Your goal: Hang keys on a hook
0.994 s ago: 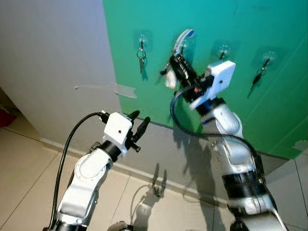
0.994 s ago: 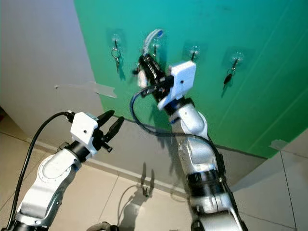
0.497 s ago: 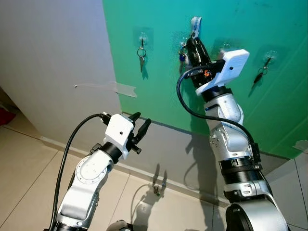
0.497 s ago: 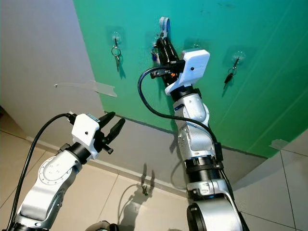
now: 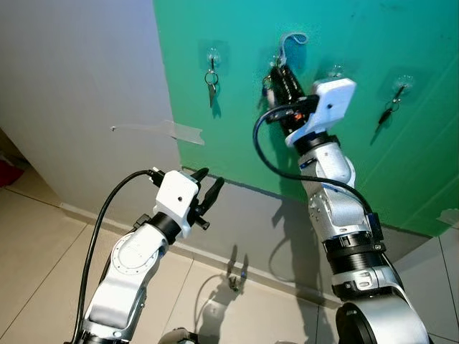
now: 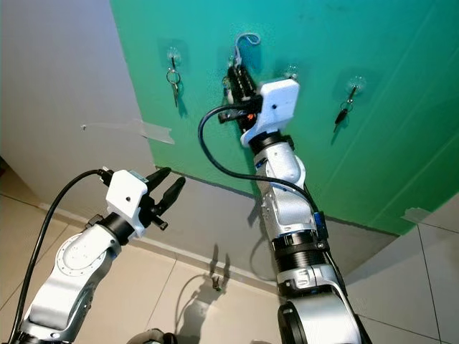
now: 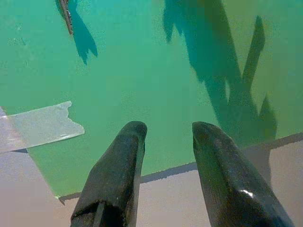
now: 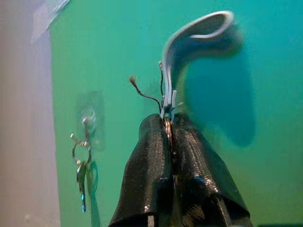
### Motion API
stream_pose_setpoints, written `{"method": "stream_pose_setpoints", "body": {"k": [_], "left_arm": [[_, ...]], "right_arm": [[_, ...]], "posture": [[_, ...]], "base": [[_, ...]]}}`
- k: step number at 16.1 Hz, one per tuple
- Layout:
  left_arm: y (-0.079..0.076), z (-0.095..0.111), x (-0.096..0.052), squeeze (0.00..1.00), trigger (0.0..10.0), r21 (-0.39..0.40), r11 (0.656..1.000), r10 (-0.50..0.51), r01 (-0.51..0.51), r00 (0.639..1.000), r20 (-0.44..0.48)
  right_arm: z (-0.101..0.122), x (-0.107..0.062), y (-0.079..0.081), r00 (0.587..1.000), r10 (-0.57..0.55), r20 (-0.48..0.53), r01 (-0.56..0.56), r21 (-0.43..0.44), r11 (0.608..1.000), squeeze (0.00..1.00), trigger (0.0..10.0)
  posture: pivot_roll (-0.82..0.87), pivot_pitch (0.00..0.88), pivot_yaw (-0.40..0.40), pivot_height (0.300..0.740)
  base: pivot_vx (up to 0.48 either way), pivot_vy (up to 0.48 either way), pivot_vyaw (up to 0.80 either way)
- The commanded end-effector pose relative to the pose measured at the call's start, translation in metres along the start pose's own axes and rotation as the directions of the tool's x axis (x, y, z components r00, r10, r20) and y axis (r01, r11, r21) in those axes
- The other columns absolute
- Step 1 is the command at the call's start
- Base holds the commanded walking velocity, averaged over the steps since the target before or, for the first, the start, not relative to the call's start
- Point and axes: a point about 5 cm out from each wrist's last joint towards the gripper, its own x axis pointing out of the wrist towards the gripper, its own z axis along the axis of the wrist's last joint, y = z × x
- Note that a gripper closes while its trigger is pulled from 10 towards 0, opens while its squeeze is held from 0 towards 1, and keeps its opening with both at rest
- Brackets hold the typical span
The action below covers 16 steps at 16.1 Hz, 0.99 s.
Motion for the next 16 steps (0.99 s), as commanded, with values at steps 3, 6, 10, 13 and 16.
{"method": "stream_pose_setpoints", "body": {"k": [3,6,10,13,16], "left_arm": [[-0.002,0.001,-0.001,0.00,10.0,0.015,1.000,-0.018,0.018,1.000,-0.005],[-0.002,0.001,-0.001,0.00,10.0,0.017,1.000,-0.024,0.024,1.000,-0.007],[-0.002,0.001,0.000,0.00,10.0,0.026,0.999,-0.025,0.025,1.000,-0.007],[-0.003,0.002,0.000,0.00,10.0,0.029,0.999,-0.025,0.025,1.000,-0.003],[-0.003,0.005,0.004,0.00,10.0,0.032,0.999,-0.029,0.028,0.999,0.021]], "right_arm": [[-0.009,-0.006,0.001,0.998,0.011,-0.061,-0.014,-0.052,0.999,0.00,10.0],[-0.010,-0.008,-0.003,0.998,-0.018,-0.068,0.014,-0.069,0.998,0.00,10.0],[-0.011,-0.017,-0.009,0.995,-0.071,-0.076,0.065,-0.085,0.994,0.00,10.0],[-0.016,-0.033,-0.011,0.986,-0.133,-0.099,0.124,-0.089,0.988,0.00,10.0],[-0.022,-0.042,-0.007,0.982,-0.133,-0.136,0.122,-0.089,0.989,0.00,10.0]], "posture": [[-0.04,0.044,-0.012,0.740],[-0.04,0.042,-0.011,0.740],[-0.04,0.046,-0.011,0.740],[-0.04,0.044,-0.007,0.740],[-0.05,0.040,-0.002,0.740]], "base": [[0.000,0.000,0.00],[0.000,0.000,0.00],[0.000,0.000,0.00],[0.000,0.000,0.00],[0.000,0.000,0.00]]}}
